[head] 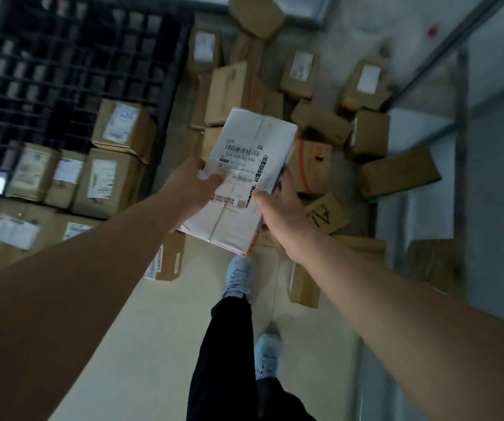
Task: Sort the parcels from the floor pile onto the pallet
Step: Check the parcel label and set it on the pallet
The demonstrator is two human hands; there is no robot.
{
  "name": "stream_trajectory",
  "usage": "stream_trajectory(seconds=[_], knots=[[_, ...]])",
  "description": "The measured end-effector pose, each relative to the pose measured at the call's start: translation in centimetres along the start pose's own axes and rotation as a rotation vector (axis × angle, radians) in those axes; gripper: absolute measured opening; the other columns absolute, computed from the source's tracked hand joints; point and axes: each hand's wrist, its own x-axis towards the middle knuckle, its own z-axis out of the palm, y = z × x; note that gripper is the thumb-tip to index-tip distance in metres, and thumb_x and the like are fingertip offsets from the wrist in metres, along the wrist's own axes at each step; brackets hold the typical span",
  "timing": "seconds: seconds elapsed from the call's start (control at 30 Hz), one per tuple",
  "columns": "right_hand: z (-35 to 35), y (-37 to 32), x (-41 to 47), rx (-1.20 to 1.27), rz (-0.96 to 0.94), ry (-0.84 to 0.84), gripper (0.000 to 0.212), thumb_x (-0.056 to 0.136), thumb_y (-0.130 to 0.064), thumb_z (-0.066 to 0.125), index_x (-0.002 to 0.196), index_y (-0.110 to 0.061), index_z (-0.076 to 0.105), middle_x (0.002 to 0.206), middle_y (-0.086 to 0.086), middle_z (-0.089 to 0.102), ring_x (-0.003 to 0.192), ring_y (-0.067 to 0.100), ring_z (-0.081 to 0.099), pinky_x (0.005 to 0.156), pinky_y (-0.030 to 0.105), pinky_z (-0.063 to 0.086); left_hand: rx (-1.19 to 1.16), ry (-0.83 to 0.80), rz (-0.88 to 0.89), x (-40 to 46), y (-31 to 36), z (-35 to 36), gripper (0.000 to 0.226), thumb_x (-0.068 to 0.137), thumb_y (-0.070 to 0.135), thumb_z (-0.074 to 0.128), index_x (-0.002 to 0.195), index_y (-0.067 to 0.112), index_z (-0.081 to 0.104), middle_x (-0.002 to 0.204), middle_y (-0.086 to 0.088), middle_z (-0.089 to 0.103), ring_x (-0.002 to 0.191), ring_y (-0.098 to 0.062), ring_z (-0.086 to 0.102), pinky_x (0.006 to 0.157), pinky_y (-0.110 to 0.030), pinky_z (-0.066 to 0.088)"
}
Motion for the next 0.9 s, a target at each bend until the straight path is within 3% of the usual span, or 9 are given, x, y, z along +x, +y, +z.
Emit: stream_trajectory(seconds=[0.13, 0.2, 0.3, 0.37, 0.53, 0.63, 0.73, 0.83, 0.9], knots=[[1.6, -7.7, -7.0, -0.067, -0.058, 0.001, 0.078, 0.097, -0.015, 0.063, 0.159, -0.041, 0.024, 0.144, -0.003, 0.06, 0.119, 0.017, 0.067, 0.096, 0.048, 0.061, -0.052, 0.05, 0.101, -8.3, 4.4, -6.7, 0.038, 0.094, 0.05, 0.069, 0.118, 0.026, 0.054, 0.108, 0.0, 0.069, 0.093, -0.024, 0.067, 0.08, -0.043, 0.057], [2.5, -11.5, -10.1, -0.085, -0.118, -0.01, 0.075, 0.097, -0.01, 0.065, 0.158, -0.035, 0.029, 0.141, -0.004, 0.062, 0.121, 0.016, 0.066, 0.089, 0.035, 0.064, -0.078, 0.055, 0.134, -12.0, 6.3, -10.4, 0.034, 0.093, 0.044, 0.073, 0.116, 0.025, 0.056, 0.111, -0.002, 0.07, 0.096, -0.026, 0.068, 0.083, -0.046, 0.057], [4.2, -17.0, -14.5, -0.135, -0.196, -0.037, 0.059, 0.097, -0.009, 0.067, 0.145, -0.035, 0.043, 0.127, -0.012, 0.066, 0.115, 0.01, 0.066, 0.065, 0.012, 0.057, -0.059, 0.088, 0.183, -17.0, 8.9, -16.3, 0.026, 0.089, 0.037, 0.078, 0.098, 0.031, 0.055, 0.101, 0.001, 0.07, 0.089, -0.022, 0.068, 0.069, -0.037, 0.053], [5.7, -20.3, -17.0, -0.162, -0.24, -0.034, 0.055, 0.098, -0.011, 0.068, 0.14, -0.036, 0.044, 0.129, -0.01, 0.065, 0.115, 0.011, 0.066, 0.07, 0.016, 0.058, -0.032, 0.117, 0.22, -19.4, 10.4, -19.9, 0.028, 0.087, 0.035, 0.081, 0.095, 0.03, 0.055, 0.098, 0.004, 0.069, 0.088, -0.019, 0.067, 0.067, -0.034, 0.053], [11.2, -26.6, -18.6, -0.248, -0.318, 0.036, 0.05, 0.097, -0.015, 0.068, 0.139, -0.033, 0.047, 0.139, 0.004, 0.057, 0.132, 0.031, 0.057, 0.097, 0.053, 0.06, -0.048, 0.14, 0.291, -22.0, 11.7, -28.4, 0.028, 0.085, 0.019, 0.082, 0.101, 0.024, 0.059, 0.1, 0.007, 0.071, 0.091, -0.014, 0.068, 0.067, -0.027, 0.051], [15.5, -29.2, -18.0, -0.323, -0.322, 0.059, 0.07, 0.099, -0.028, 0.066, 0.151, -0.054, 0.028, 0.153, 0.001, 0.05, 0.148, 0.038, 0.041, 0.105, 0.068, 0.049, -0.106, 0.057, 0.278, -21.4, 11.1, -33.2, 0.045, 0.085, 0.007, 0.08, 0.121, 0.02, 0.058, 0.111, 0.002, 0.071, 0.102, -0.023, 0.069, 0.082, -0.042, 0.061], [19.6, -30.7, -16.6, -0.293, -0.351, 0.068, 0.085, 0.093, -0.021, 0.075, 0.149, -0.059, 0.023, 0.137, -0.011, 0.056, 0.134, 0.029, 0.053, 0.096, 0.065, 0.057, -0.178, -0.014, 0.293, -19.5, 10.0, -37.4, 0.06, 0.088, 0.004, 0.077, 0.138, 0.027, 0.052, 0.112, 0.006, 0.068, 0.107, -0.025, 0.067, 0.085, -0.049, 0.06], [23.3, -31.0, -14.6, -0.318, -0.284, 0.087, 0.069, 0.087, -0.024, 0.083, 0.139, -0.039, 0.04, 0.12, -0.019, 0.058, 0.128, 0.022, 0.056, 0.104, 0.055, 0.054, -0.19, -0.059, 0.325, -17.2, 8.4, -40.5, 0.074, 0.092, 0.006, 0.073, 0.15, 0.04, 0.042, 0.115, 0.008, 0.065, 0.1, -0.014, 0.063, 0.07, -0.032, 0.053], [25.3, -31.2, -13.2, -0.278, -0.245, 0.084, 0.064, 0.085, -0.021, 0.085, 0.134, -0.034, 0.047, 0.117, -0.02, 0.06, 0.127, 0.022, 0.06, 0.099, 0.047, 0.057, -0.179, -0.086, 0.302, -15.6, 7.5, -42.3, 0.083, 0.095, 0.009, 0.07, 0.154, 0.051, 0.031, 0.108, 0.016, 0.06, 0.092, -0.007, 0.058, 0.06, -0.026, 0.048]])
